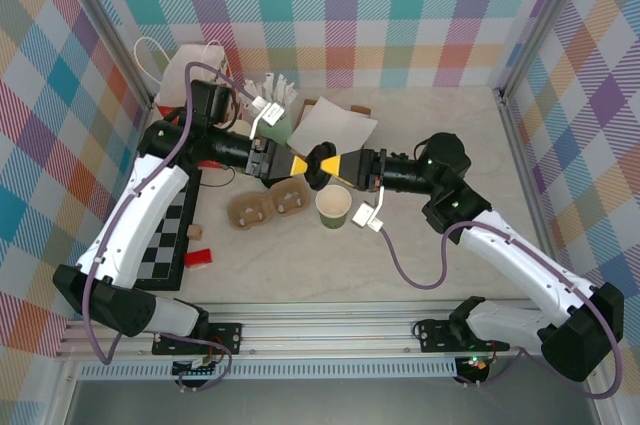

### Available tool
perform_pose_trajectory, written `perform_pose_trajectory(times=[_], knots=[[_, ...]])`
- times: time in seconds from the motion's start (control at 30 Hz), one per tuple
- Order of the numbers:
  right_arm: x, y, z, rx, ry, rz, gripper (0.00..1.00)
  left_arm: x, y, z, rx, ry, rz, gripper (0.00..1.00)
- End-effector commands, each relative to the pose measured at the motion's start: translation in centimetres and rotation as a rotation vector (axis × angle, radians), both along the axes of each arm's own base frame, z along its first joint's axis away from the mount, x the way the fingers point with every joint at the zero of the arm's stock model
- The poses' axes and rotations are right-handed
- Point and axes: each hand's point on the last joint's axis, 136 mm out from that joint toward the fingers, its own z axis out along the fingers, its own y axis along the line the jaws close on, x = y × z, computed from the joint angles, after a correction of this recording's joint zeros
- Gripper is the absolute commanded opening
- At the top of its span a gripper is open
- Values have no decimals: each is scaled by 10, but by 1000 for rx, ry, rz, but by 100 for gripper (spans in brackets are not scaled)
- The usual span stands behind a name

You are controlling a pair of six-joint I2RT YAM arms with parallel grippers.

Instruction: Pack the takeout coffee

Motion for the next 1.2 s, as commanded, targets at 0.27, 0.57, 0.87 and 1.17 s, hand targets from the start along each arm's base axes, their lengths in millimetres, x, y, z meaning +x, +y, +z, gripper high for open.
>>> perform_pose_trajectory(times=[0.27, 0.57, 0.87, 1.17], knots=[[-16, -4, 27, 57, -20, 40, 0, 14, 10, -5, 12, -14, 45, 59], [-10, 3, 28, 71, -4, 45, 0, 3, 6, -8, -12, -2, -9, 49], [-9, 5, 30, 86, 0, 47, 0, 6, 3, -7, -29, 14, -21, 48], [-11, 12, 26, 83, 1, 70, 0, 9, 2, -8, -31, 24, -21, 45]])
